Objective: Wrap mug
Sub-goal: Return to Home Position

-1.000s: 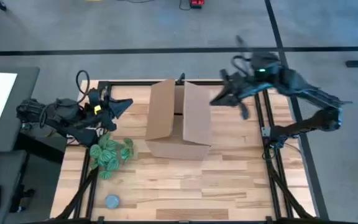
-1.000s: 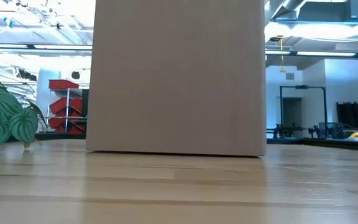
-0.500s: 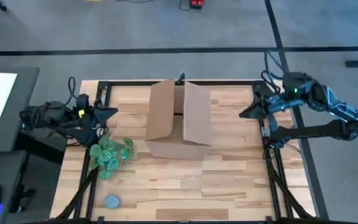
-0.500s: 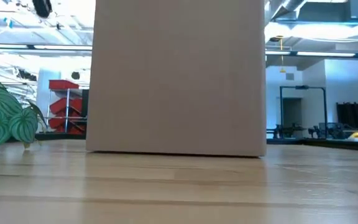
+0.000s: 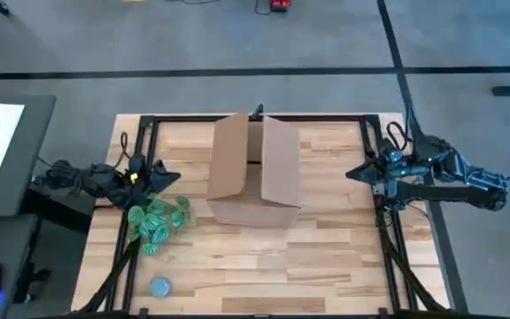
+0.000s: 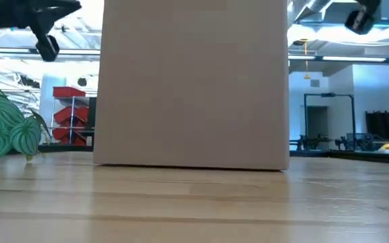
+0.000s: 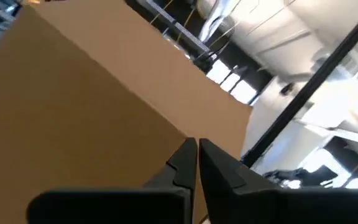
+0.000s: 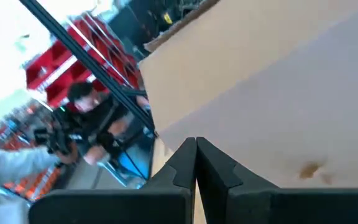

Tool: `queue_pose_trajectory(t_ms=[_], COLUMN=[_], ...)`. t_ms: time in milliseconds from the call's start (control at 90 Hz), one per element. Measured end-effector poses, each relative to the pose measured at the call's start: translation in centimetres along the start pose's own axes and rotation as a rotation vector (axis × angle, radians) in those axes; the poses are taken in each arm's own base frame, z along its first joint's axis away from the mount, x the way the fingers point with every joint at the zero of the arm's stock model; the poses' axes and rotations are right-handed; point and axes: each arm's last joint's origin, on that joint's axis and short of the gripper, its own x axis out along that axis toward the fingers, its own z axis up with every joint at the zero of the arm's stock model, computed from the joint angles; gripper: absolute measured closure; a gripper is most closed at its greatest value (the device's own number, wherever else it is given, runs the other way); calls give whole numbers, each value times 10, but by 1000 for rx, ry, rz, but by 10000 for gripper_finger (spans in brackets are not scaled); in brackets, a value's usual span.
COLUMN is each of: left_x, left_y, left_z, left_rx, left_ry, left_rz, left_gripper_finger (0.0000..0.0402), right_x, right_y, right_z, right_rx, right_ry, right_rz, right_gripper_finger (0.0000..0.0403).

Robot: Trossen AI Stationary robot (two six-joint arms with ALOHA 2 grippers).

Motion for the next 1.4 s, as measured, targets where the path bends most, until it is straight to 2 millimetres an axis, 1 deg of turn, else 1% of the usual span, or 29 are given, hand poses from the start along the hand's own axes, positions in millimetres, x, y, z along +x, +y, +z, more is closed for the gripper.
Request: queue_pose_trajectory(t_ms=[111, 200, 233, 344, 444, 511, 578, 711, 767, 922, 1000, 1122, 1211, 1400], left_x=[2, 3, 3, 5, 6, 6, 6, 7, 7, 5, 6, 6, 5, 5], left_y=[9, 19, 19, 24, 25, 25, 27, 35, 39, 47, 47, 47, 48, 48], left_z=[-14, -25, -23, -24, -22, -23, -24, -28, -30, -38, -38, -38, -38, -38], left_rx=[4, 9, 7, 65, 133, 184, 231, 321, 329, 267, 259, 357, 413, 398], left_ry=[-49, -60, -75, -48, -30, 1, 12, 41, 67, 131, 132, 143, 149, 147], left_rz=[-49, -41, -46, -24, -83, -119, -113, -16, 34, 137, 143, 143, 141, 144], left_gripper_finger=[402, 402, 402, 402, 402, 402, 402, 402, 402, 402, 402, 402, 402, 402], right_x=[-3, -6, -6, -8, -8, -6, -2, 4, 7, 13, 14, 14, 14, 14], right_y=[-11, -20, -23, -32, -38, -41, -44, -50, -53, -59, -61, -62, -62, -63], right_z=[-17, -30, -34, -46, -54, -57, -60, -65, -67, -72, -74, -75, -76, -77], right_rx=[24, 29, 34, 62, 66, 60, 35, 11, 9, 7, -26, -109, -136, -133], right_ry=[-49, -67, -72, -106, -115, -108, -100, -119, -137, -149, -153, -158, -152, -139], right_rz=[43, 56, 58, 74, 82, 72, 63, 71, 86, 85, 73, 67, 66, 54], right_gripper_finger=[403, 403, 403, 403, 403, 403, 403, 403, 403, 403, 403, 403, 403, 403])
